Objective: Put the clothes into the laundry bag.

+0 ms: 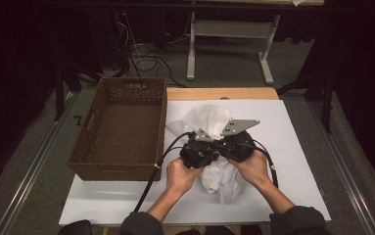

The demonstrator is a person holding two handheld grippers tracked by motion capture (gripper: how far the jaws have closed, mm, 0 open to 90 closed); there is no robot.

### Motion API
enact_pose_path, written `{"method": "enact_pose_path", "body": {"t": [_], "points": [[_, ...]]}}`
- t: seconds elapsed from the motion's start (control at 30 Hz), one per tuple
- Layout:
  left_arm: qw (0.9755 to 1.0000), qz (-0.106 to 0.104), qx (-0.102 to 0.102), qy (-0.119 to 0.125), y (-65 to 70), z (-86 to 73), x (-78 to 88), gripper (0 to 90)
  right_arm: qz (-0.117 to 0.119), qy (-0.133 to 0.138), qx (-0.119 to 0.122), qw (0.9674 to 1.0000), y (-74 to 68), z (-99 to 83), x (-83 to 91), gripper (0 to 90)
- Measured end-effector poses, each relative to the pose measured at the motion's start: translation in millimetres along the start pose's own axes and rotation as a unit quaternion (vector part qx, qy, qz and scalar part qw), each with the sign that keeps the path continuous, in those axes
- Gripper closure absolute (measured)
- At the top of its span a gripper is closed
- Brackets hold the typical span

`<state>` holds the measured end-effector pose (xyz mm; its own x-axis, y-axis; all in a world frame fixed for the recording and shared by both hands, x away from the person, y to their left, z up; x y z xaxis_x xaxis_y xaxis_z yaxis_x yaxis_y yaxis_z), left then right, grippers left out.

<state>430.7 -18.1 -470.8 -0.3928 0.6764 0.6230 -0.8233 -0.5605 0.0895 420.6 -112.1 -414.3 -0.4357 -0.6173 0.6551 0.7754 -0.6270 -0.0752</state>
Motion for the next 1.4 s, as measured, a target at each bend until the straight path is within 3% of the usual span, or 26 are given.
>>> {"method": "enact_pose_path", "body": {"t": [0.07, 0.13, 0.2, 0.27, 0.33, 0.4, 0.5, 0.63, 0.8, 0.9, 1.0, 1.13, 1.2, 1.3, 1.33, 1.4], "points": [[0.9999, 0.011, 0.004, -0.004, -4.7, -3.4, -6.7, 78.7, -0.013, -0.018, -0.005, 0.9997, 7.3, -9.2, -4.7, 90.0], [0.9996, 0.016, -0.012, -0.018, 0.4, -6.7, -7.3, 71.3, -0.028, -0.033, -0.011, 0.9990, 15.5, -18.8, -9.0, 90.0], [0.9986, 0.030, -0.031, -0.031, 5.8, -8.8, -1.1, 63.9, -0.040, -0.049, -0.015, 0.9979, 24.6, -27.6, -12.6, 90.0], [0.9976, 0.045, -0.044, -0.028, 10.6, -9.9, 9.8, 58.4, -0.045, -0.055, -0.025, 0.9972, 30.3, -32.0, -14.1, 90.0], [0.9966, 0.063, -0.045, -0.028, 13.5, -11.9, 21.9, 53.4, -0.054, -0.057, -0.019, 0.9967, 31.7, -33.6, -14.4, 90.0], [0.9961, 0.073, -0.039, -0.031, 13.1, -15.8, 31.6, 50.3, -0.061, -0.059, -0.014, 0.9963, 30.9, -34.7, -15.5, 89.9], [0.9951, 0.079, -0.016, -0.057, 4.4, -25.8, 33.8, 47.6, -0.064, -0.060, -0.011, 0.9961, 31.9, -34.4, -16.6, 90.0], [0.9957, 0.058, 0.033, -0.065, -9.5, -36.7, 17.2, 45.3, -0.066, -0.067, -0.014, 0.9955, 33.3, -34.7, -18.8, 90.0], [0.9957, 0.055, 0.055, -0.050, -20.9, -34.0, -1.5, 47.7, -0.069, -0.073, -0.016, 0.9948, 36.7, -35.8, -23.2, 90.0], [0.9972, 0.044, 0.048, -0.036, -20.3, -28.4, -5.1, 69.1, -0.069, -0.073, -0.022, 0.9947, 37.6, -36.1, -24.5, 89.9], [0.9983, 0.041, 0.021, -0.036, -16.1, -22.4, -4.1, 80.5, -0.066, -0.071, -0.020, 0.9951, 36.7, -35.5, -23.5, 90.0], [0.9992, 0.035, -0.001, -0.019, -9.3, -10.5, -0.7, 82.9, -0.048, -0.042, -0.020, 0.9978, 31.6, -28.4, -13.8, 90.0], [0.9989, 0.042, -0.009, -0.019, -8.3, -2.0, -4.2, 83.0, -0.034, -0.028, -0.020, 0.9988, 23.9, -23.3, -7.4, 90.0], [0.9972, 0.073, 0.001, -0.015, -18.9, 8.1, -13.6, 82.1, -0.034, -0.029, 0.003, 0.9990, 16.8, -20.4, -0.7, 90.0], [0.9959, 0.088, 0.005, -0.018, -25.0, 8.4, -17.2, 80.9, -0.039, -0.031, -0.003, 0.9987, 17.5, -21.6, 0.5, 90.0], [0.9946, 0.096, 0.030, -0.027, -35.3, 4.9, -22.9, 75.6, -0.048, -0.043, -0.016, 0.9978, 26.0, -27.0, 0.6, 90.0]]}}
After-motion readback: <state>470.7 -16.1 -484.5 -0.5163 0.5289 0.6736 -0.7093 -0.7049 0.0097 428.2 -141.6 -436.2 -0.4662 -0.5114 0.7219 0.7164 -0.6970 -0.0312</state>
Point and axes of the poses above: each handheld gripper's, and its own axes: x roughly backward along the jaws, z roughly out of its top, y roughly to its right, the point moved 5 cm from there along -x, roughly forward along the jaws, and after that the axes turned 11 degrees about -x, right-handed, at the moved point
